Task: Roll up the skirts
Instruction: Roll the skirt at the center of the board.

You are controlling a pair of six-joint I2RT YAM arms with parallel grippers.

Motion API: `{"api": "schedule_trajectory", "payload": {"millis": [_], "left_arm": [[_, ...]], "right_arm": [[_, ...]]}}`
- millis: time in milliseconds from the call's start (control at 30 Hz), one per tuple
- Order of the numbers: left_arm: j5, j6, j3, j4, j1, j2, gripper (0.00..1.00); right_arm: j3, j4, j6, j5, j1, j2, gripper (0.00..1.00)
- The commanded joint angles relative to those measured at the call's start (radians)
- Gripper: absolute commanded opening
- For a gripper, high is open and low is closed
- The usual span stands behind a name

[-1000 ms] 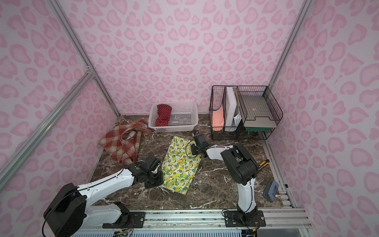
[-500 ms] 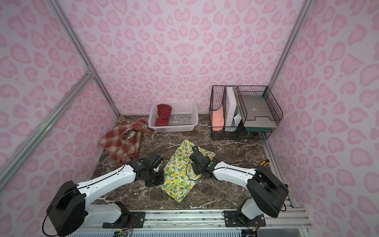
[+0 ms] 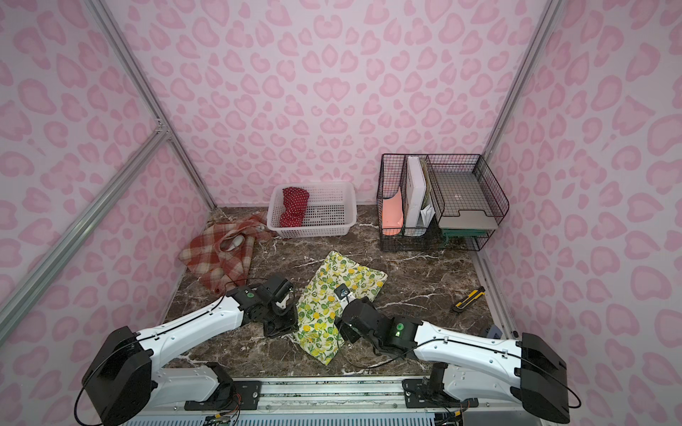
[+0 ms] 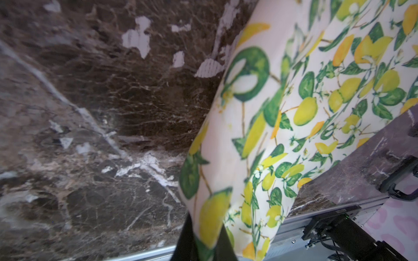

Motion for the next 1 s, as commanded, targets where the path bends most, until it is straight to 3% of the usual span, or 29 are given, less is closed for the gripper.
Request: {"api": "schedule_trajectory", "payload": {"millis": [0,67,200,433,700,967], "left_arm": [[0.027,-0.064,0.0,0.029,0.001,-0.008,0.0],[0.034,-0.089,-0.002,0.039,0.001,-0.011,0.0],[0.049,-0.113,0.006,0.049,0.001,0.003,0.0],[0.053,-0.128,0.019,0.043,0.001,0.003,0.0],[0.032,-0.137,0.006,0.03,0.002,-0.024,0.0],[0.022,-0.171,-0.005,0.038,0.002,-0.059,0.0]], "right_arm": [[-0.012,0.108,-0.03,0.061,0.107,0.029,0.87],[-0.025,0.177,-0.05,0.07,0.169,0.054,0.95],[-0.017,0.265,-0.105,0.102,0.244,0.14,0.99],[-0.006,0.369,-0.172,0.117,0.247,0.271,0.99],[0.015,0.473,-0.182,-0.006,0.219,0.402,0.99],[0.053,0.474,-0.123,0.067,0.234,0.491,0.99]]}}
